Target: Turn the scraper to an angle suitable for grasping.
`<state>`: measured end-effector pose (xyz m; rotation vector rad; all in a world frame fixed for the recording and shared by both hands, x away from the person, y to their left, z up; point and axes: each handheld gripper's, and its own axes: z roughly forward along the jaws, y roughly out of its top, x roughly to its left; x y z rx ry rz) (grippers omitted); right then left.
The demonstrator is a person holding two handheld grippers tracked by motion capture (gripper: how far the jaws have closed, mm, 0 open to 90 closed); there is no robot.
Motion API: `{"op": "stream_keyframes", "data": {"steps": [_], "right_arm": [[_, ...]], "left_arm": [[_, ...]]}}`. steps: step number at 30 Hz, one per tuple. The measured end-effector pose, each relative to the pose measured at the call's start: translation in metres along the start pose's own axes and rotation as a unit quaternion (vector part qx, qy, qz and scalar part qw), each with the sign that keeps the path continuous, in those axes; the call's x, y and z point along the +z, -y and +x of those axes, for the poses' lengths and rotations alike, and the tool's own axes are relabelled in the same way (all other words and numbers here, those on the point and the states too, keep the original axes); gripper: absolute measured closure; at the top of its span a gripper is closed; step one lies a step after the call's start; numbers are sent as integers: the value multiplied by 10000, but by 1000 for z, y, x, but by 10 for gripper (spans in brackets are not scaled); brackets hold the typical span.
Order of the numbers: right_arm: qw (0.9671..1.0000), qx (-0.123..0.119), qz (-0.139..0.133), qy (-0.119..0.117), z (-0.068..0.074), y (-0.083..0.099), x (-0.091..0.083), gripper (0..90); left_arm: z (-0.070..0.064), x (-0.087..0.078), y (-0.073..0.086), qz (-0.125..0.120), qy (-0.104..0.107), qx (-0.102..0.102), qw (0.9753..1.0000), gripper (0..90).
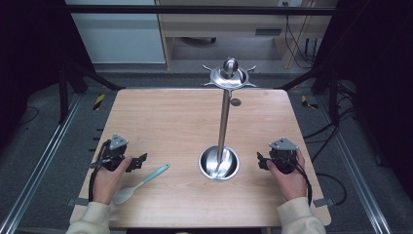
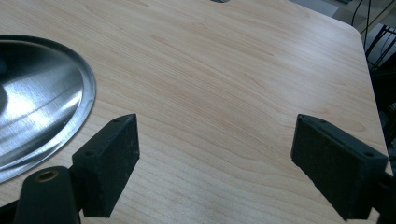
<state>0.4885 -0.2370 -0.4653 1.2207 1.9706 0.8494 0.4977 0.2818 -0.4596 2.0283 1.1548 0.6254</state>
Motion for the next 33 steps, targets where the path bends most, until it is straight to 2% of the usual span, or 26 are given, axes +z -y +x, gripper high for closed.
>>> {"op": "stream_keyframes", "data": {"steps": [4,8,10,11,15,16,17,19,22,23,27,30,31,32,33], "right_arm": [[10000,16,8,8,0,0,-1,156],[10000,15,30,8,-1,1,0,157],[10000,0,24,2,-1,1,0,157],[10000,7,22,-10,-1,1,0,158],[10000,3,42,8,0,1,0,162],[10000,3,42,8,0,1,0,162],[10000,-18,58,-4,0,1,1,162],[10000,-29,55,0,1,0,1,162],[10000,-10,46,-12,0,0,0,163],[10000,-7,46,-10,0,1,1,163],[10000,-8,28,-10,0,0,0,163],[10000,-13,44,-15,0,0,1,164],[10000,-13,45,-17,0,0,1,164],[10000,-13,45,-17,0,0,1,164],[10000,-8,43,-19,0,0,1,164]], "left_arm": [[-6,1,-1,83,68,12,9999,82],[-13,2,-1,202,-50,159,9997,111],[-15,3,-2,244,29,214,9995,202],[-18,4,-3,304,74,234,9992,219],[-21,4,-5,335,171,342,9987,425],[-23,5,-5,305,249,299,9988,425],[-29,7,-7,328,358,431,9979,531],[-36,10,-8,402,435,590,9965,611],[-40,12,-8,490,518,648,9953,731],[-44,14,-8,574,590,695,9942,764],[-45,17,-7,697,673,758,9924,853],[-45,22,-6,785,710,768,9914,891],[-46,25,-5,819,806,751,9905,900],[-46,25,-5,819,806,751,9905,900],[-49,27,-4,911,870,800,9888,900]]}}
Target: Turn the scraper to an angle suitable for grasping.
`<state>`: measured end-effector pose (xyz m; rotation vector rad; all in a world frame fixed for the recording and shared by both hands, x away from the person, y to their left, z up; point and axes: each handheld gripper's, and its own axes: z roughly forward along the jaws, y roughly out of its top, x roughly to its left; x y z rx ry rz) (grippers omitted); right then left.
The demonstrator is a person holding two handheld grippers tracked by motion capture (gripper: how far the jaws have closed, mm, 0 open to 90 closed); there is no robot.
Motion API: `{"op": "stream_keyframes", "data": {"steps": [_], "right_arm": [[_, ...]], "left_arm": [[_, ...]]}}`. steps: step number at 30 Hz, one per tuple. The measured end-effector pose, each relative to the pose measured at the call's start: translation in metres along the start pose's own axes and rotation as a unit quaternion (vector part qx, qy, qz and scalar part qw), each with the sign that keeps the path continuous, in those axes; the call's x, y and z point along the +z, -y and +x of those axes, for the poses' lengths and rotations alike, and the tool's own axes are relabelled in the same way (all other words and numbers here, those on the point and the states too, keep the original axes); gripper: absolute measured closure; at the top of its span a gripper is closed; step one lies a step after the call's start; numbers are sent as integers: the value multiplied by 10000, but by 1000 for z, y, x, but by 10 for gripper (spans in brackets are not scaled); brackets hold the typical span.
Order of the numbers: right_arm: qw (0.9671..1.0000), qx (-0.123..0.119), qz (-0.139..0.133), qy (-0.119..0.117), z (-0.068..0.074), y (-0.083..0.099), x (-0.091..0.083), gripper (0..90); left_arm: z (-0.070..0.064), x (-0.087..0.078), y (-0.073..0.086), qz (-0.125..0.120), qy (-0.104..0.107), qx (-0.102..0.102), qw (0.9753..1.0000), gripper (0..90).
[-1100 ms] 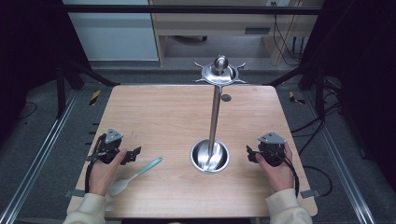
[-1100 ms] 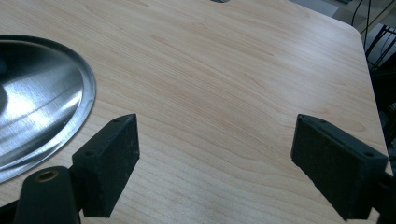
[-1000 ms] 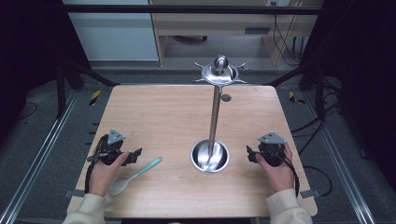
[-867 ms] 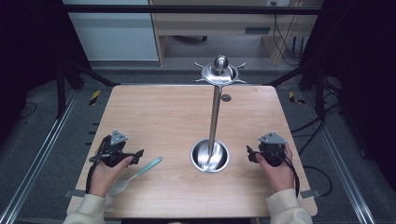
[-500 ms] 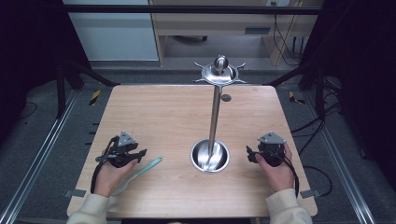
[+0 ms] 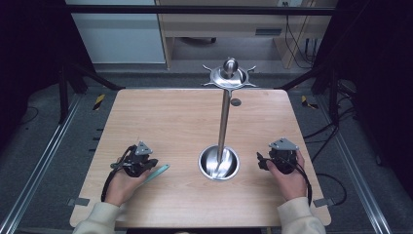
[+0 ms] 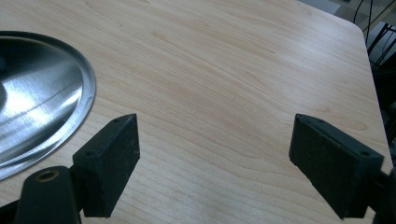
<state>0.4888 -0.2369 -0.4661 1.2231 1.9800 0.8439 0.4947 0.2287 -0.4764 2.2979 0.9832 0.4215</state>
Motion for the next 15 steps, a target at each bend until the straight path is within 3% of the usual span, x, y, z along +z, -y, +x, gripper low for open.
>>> {"op": "stream_keyframes", "data": {"steps": [9,12,15], "right_arm": [[10000,-1,-4,-7,0,0,0,166],[10000,-7,16,1,0,0,0,166],[10000,-24,15,1,0,0,0,167]], "left_arm": [[-8,5,1,118,84,117,9998,900],[-15,3,1,128,212,270,9993,900],[-25,0,0,120,456,563,9973,900]]}}
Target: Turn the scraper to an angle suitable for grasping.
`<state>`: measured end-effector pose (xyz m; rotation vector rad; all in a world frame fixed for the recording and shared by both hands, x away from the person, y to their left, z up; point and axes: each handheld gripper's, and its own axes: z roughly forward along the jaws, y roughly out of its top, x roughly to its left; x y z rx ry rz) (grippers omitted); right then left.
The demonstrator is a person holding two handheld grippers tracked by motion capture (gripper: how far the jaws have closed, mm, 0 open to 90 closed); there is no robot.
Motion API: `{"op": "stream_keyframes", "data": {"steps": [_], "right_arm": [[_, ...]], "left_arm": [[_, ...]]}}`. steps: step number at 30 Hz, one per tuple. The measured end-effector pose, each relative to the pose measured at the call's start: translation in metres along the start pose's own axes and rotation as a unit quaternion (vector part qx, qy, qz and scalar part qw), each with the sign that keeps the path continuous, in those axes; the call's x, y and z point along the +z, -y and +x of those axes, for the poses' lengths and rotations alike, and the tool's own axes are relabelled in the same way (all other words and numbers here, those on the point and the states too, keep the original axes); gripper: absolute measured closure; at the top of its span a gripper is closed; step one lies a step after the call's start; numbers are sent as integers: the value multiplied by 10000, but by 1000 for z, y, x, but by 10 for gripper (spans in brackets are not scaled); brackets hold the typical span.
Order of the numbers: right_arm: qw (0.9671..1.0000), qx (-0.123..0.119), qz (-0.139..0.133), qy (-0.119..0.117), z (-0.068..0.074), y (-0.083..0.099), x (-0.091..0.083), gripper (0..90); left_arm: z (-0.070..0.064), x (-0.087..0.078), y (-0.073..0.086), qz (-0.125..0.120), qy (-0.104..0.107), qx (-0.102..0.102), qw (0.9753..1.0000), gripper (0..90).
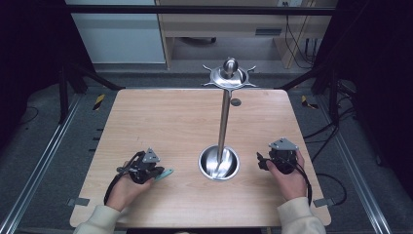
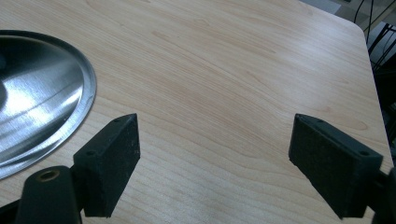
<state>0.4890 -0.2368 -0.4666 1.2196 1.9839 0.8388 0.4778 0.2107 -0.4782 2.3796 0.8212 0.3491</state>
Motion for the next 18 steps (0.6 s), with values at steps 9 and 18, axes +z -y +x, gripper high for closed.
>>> {"op": "stream_keyframes", "data": {"steps": [9,18], "right_arm": [[10000,-24,-9,-32,0,-1,-1,167],[10000,2,-33,-45,-1,-1,-1,167]], "left_arm": [[-9,-4,-6,43,90,273,9996,880],[-6,-24,-25,247,-334,183,9990,803]]}}
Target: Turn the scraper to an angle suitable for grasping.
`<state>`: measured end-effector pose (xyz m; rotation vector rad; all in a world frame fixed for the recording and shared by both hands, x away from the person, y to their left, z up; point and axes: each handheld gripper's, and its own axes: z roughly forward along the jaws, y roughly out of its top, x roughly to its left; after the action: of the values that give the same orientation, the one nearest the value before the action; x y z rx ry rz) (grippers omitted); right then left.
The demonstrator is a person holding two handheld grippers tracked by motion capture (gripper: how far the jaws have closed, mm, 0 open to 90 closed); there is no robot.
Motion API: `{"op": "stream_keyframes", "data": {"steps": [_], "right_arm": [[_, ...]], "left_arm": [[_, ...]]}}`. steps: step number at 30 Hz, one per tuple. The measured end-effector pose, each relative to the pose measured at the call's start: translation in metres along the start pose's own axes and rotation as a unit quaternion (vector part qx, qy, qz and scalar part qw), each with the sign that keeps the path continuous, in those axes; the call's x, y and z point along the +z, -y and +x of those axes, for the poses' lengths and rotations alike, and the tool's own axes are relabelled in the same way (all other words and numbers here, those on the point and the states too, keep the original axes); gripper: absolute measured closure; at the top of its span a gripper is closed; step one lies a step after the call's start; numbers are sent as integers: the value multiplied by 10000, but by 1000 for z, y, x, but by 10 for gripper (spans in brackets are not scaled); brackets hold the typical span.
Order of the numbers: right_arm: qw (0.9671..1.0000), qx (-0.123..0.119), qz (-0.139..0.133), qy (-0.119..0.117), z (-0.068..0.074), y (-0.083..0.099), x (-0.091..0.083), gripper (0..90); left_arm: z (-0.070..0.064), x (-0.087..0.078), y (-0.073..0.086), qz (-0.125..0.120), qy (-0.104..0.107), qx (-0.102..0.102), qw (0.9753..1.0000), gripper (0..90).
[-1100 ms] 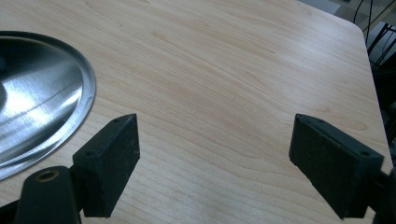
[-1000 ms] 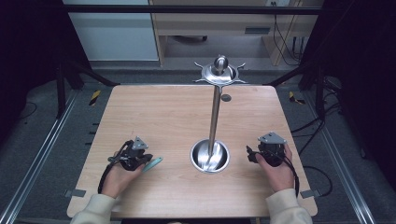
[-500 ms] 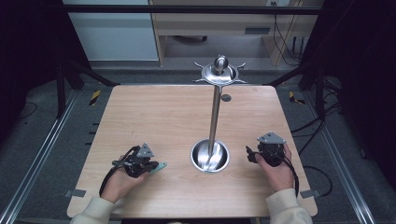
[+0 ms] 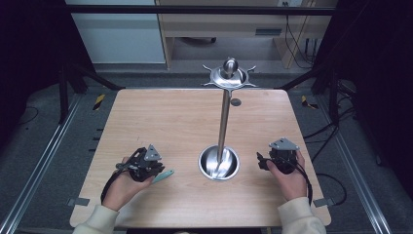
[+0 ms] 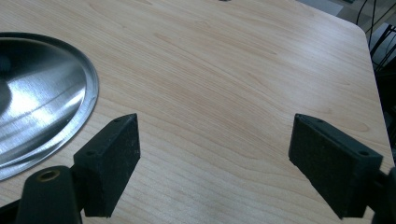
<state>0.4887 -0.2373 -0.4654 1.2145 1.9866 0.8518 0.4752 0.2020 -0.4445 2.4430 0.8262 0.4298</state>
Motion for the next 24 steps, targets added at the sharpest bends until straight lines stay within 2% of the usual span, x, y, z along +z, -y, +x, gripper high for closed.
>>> {"op": "stream_keyframes", "data": {"steps": [1,2,3,4,7,11,12,13,15,17,21,22,24], "right_arm": [[10000,-9,-14,-11,0,0,0,168],[10000,2,-6,-5,0,0,0,168],[10000,-22,-11,-8,0,0,0,167],[10000,-22,-11,-8,0,0,0,167],[10000,-14,-15,-17,1,0,0,167],[10000,-11,-14,-15,0,0,0,168],[10000,-16,-18,-12,0,-1,-1,168],[10000,-16,-18,-12,0,-1,-1,168],[10000,-15,-23,-17,0,-1,-1,168],[10000,7,-16,-18,0,-1,-1,168],[10000,13,-44,-31,0,-1,-2,168],[10000,17,-45,-31,0,-1,-1,168],[10000,15,-48,-34,0,-1,-2,168]], "left_arm": [[0,0,0,0,0,0,10000,795],[1,-1,-2,93,55,22,9999,782],[1,-1,-5,286,114,52,9995,762],[1,-1,-5,286,114,52,9995,746],[3,3,-14,702,340,80,9969,691],[5,7,-22,882,422,126,9951,661],[6,11,-27,1120,576,209,9918,645],[6,11,-27,1120,576,209,9918,631],[6,18,-32,1349,748,235,9878,617],[6,21,-34,1361,754,226,9876,616],[6,29,-34,1481,841,229,9851,594],[5,33,-33,1563,896,248,9833,592],[4,35,-33,1588,887,251,9830,588]]}}
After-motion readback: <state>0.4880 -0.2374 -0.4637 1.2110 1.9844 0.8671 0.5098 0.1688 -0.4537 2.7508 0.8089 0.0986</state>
